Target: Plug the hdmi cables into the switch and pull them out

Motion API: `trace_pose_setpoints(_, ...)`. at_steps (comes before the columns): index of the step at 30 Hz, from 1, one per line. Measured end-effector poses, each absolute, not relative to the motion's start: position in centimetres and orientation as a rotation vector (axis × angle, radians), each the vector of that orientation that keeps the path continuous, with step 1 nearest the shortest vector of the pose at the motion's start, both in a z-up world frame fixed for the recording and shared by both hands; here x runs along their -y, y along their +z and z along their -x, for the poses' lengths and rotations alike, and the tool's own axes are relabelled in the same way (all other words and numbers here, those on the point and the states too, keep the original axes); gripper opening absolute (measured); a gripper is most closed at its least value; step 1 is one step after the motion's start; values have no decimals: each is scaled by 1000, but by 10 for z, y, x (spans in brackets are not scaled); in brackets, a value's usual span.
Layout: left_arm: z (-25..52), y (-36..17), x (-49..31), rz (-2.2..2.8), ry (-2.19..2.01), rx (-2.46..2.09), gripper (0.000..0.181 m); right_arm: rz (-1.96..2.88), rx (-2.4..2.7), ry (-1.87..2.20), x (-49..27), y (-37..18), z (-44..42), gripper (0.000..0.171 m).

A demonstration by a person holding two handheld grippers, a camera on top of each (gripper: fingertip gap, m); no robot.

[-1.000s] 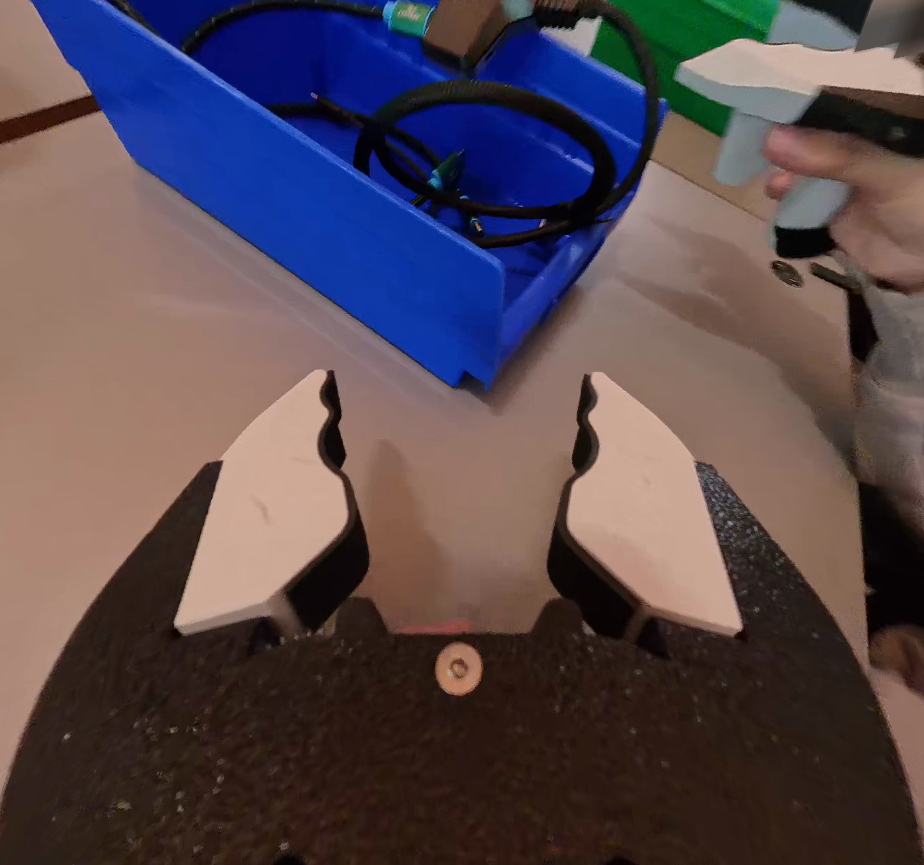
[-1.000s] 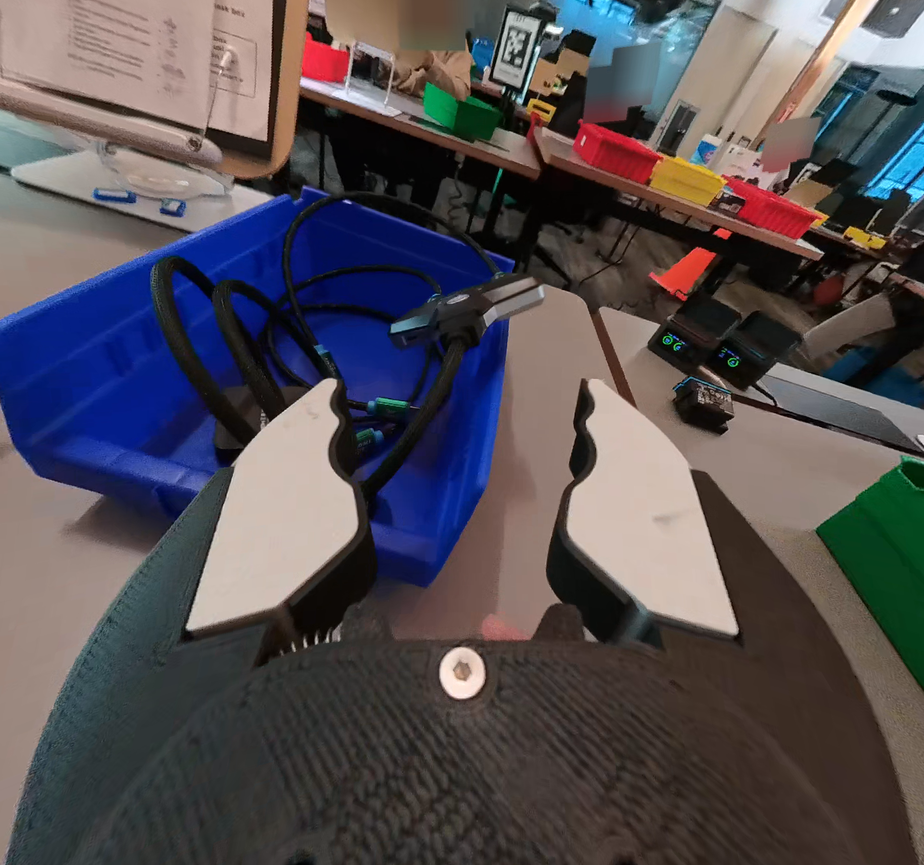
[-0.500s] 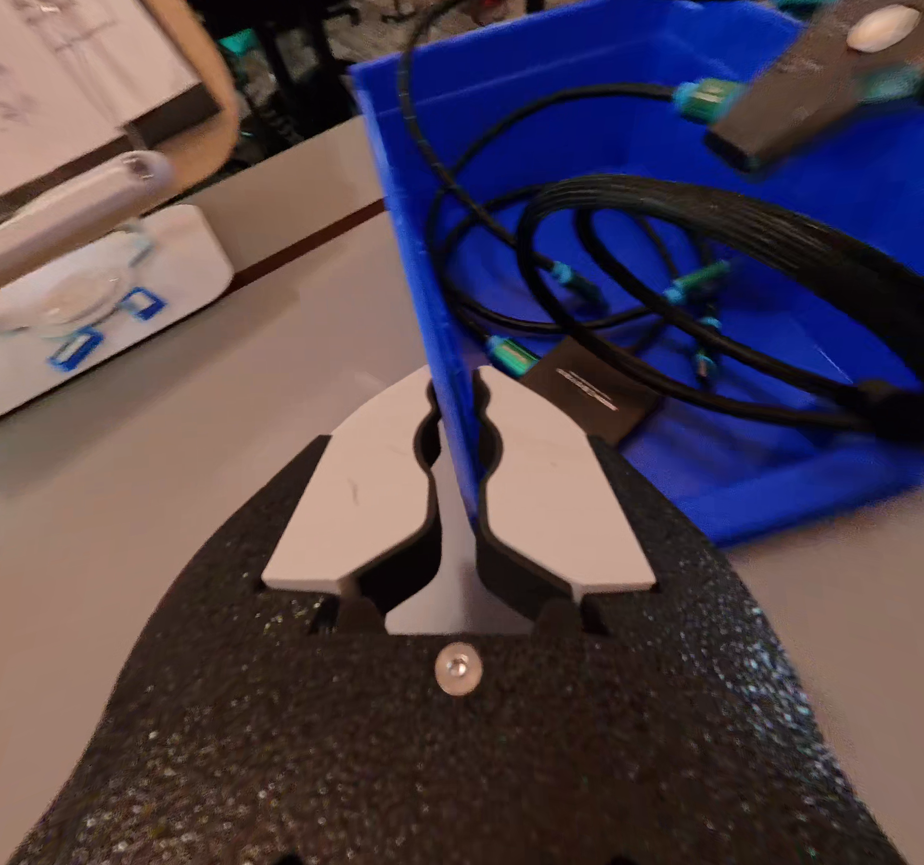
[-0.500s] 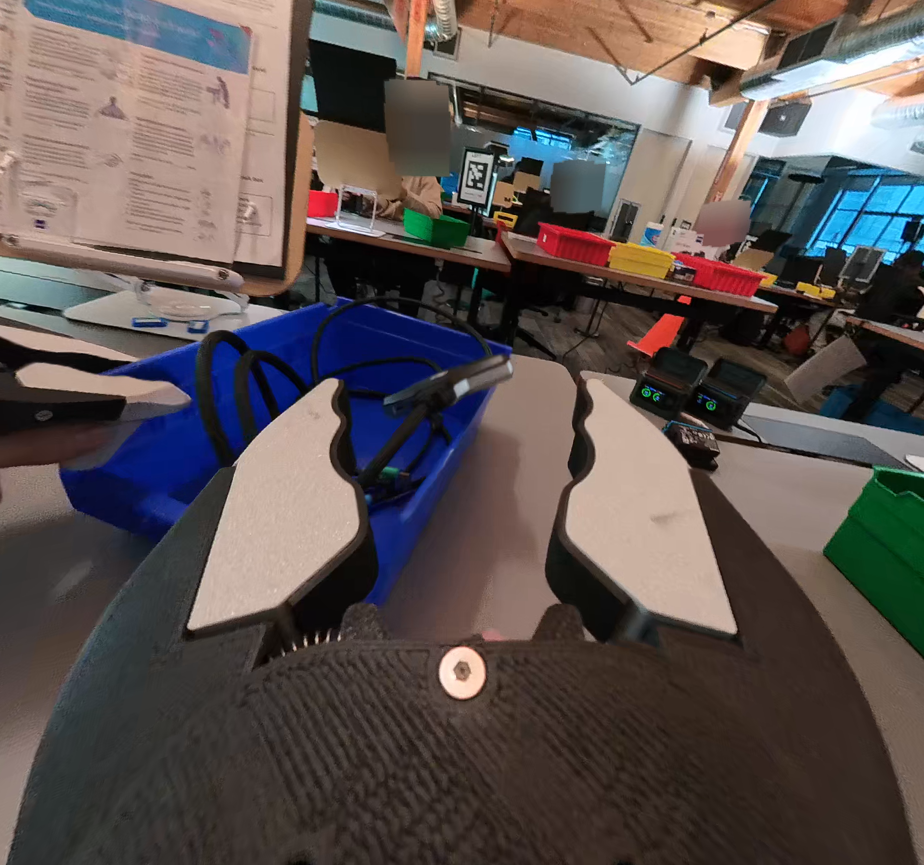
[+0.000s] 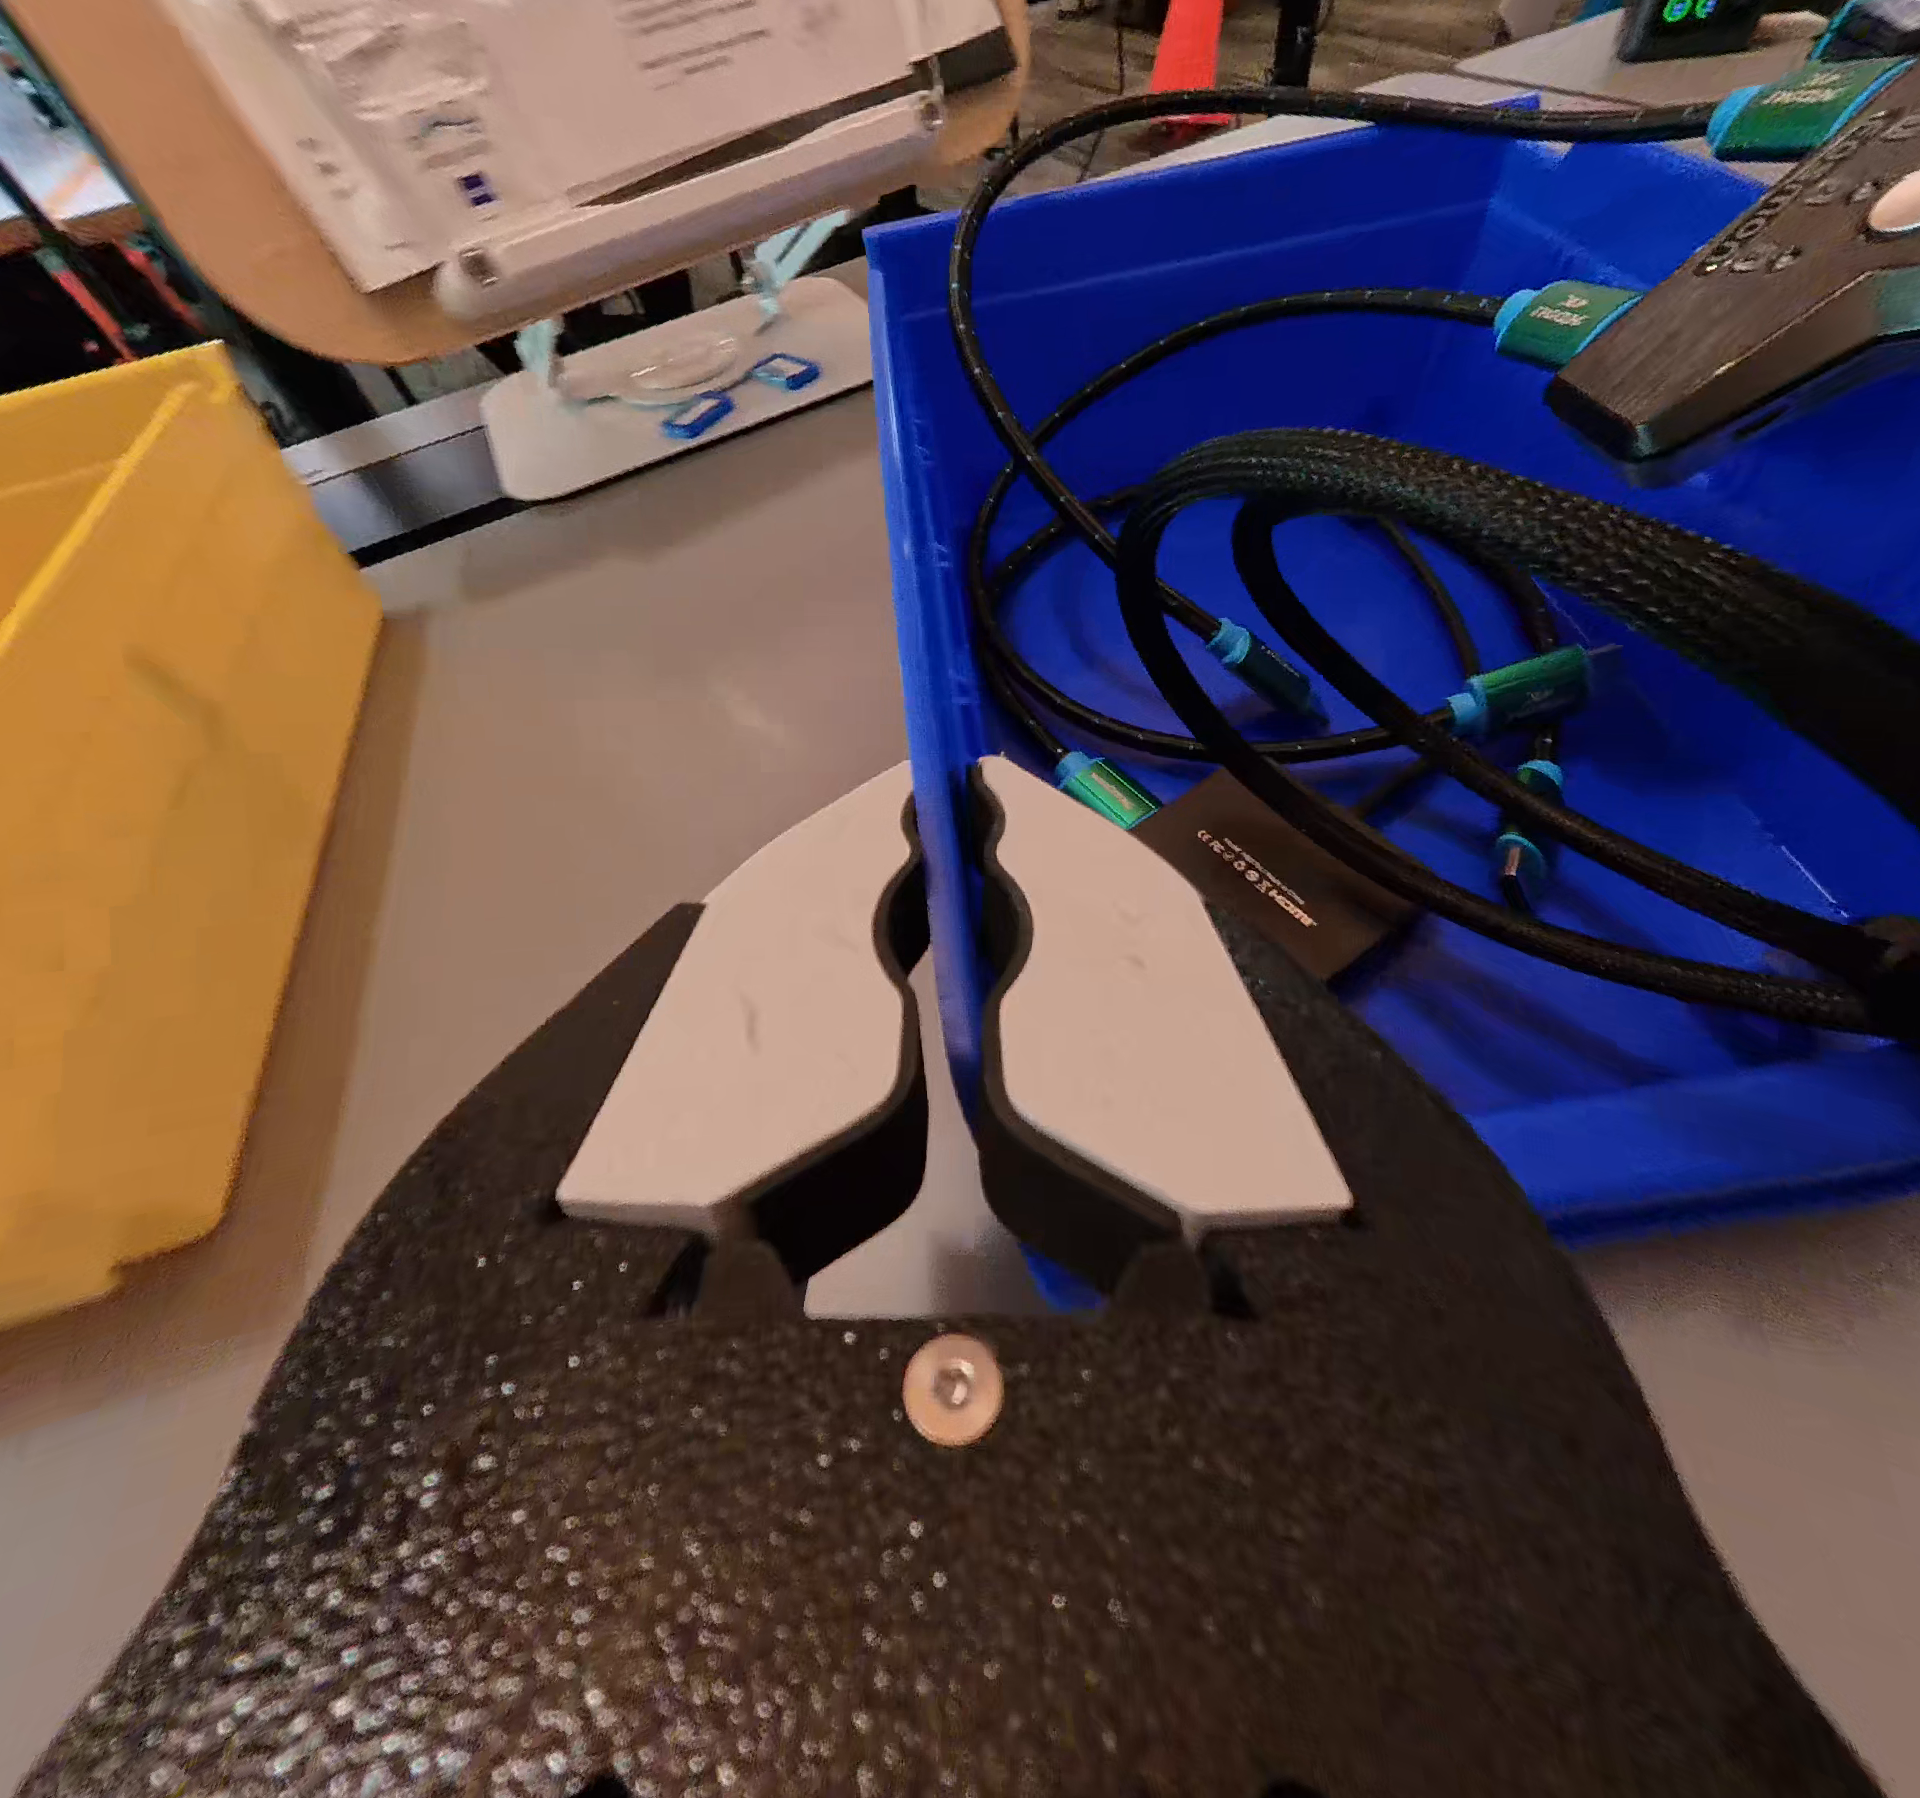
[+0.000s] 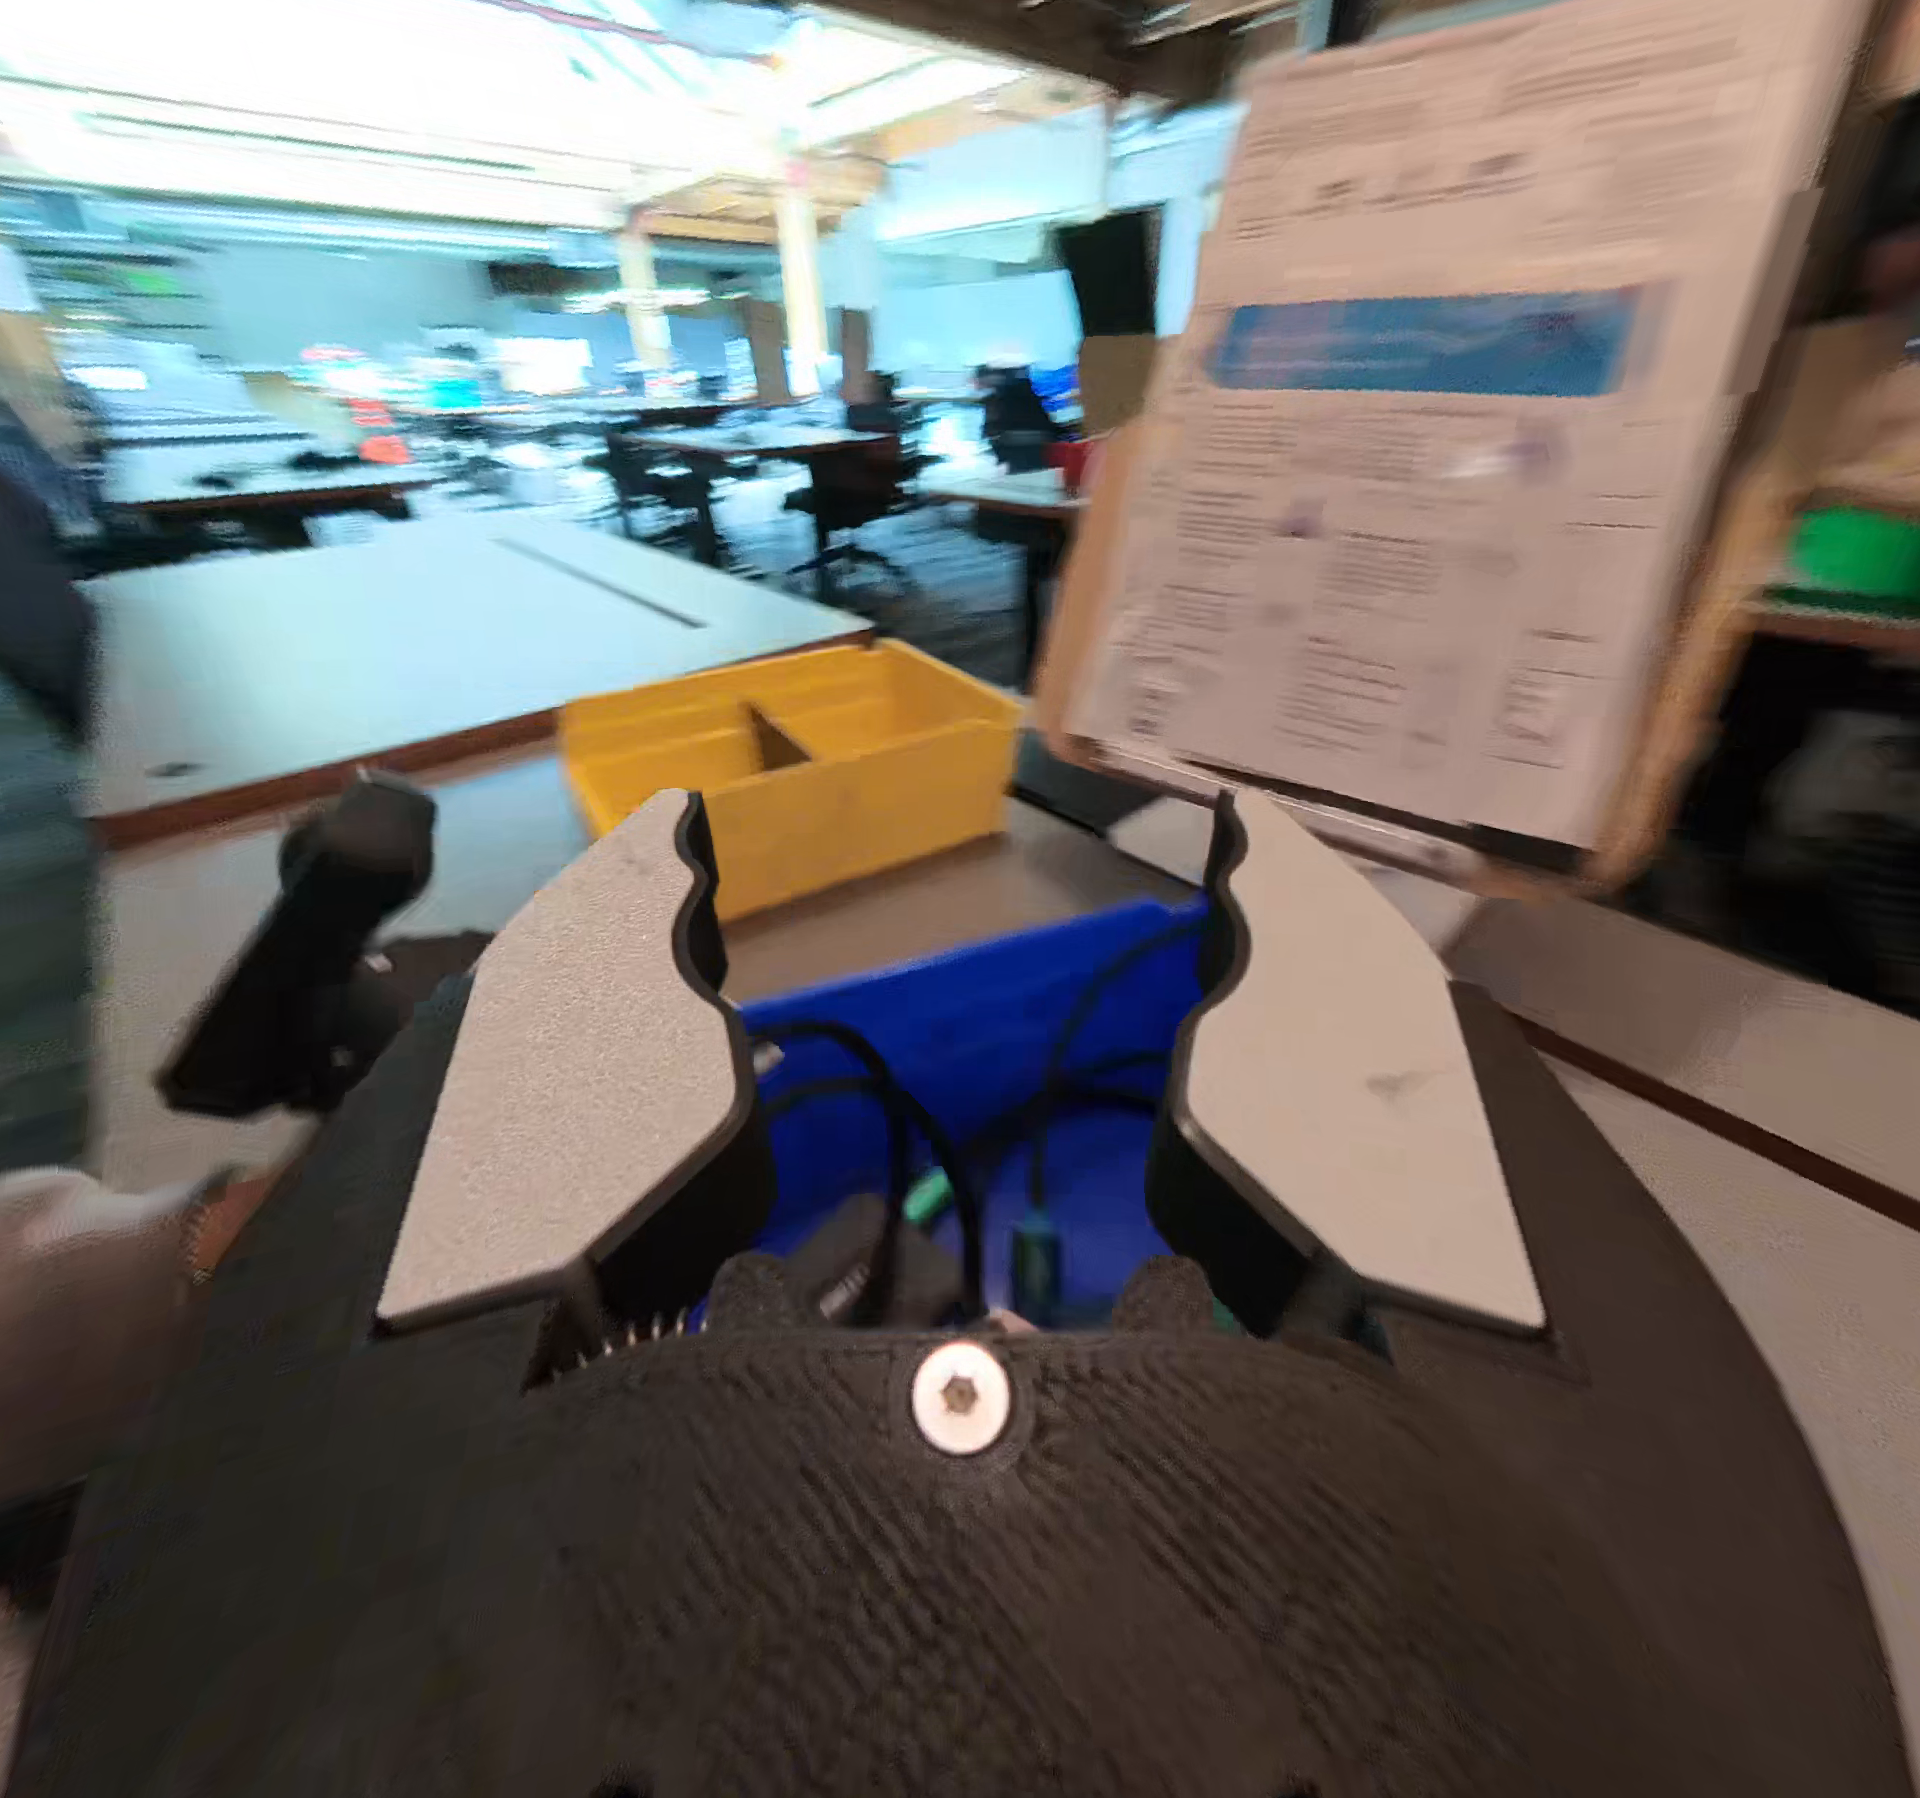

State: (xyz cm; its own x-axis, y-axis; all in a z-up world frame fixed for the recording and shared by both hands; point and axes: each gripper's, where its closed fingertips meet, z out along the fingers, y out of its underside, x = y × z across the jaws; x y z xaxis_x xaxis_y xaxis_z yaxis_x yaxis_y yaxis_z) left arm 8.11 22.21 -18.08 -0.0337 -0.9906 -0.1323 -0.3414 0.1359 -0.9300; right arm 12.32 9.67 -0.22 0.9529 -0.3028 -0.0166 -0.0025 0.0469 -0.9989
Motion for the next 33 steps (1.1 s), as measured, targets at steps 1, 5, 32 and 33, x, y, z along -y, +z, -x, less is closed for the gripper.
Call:
trace_pose_setpoints(1, -72, -180, -230, 1348, -926, -1518, 3, 1552, -219, -156, -128, 6, -118, 94)
trace_pose_setpoints(5, -50, -179, -254, 1343, -930, -1478, 4, 1807, -210, 79, -266, 9, -109, 112)
trace_pose_setpoints(32, -21, -176, -310, 1246, -993, -1398, 6, 2533, -806, 238, -483, -214, -133, 38)
trace_pose_setpoints(33, -21, -176, -311, 1243, -987, -1399, 6, 2542, -757, 218, -485, -203, -135, 37)
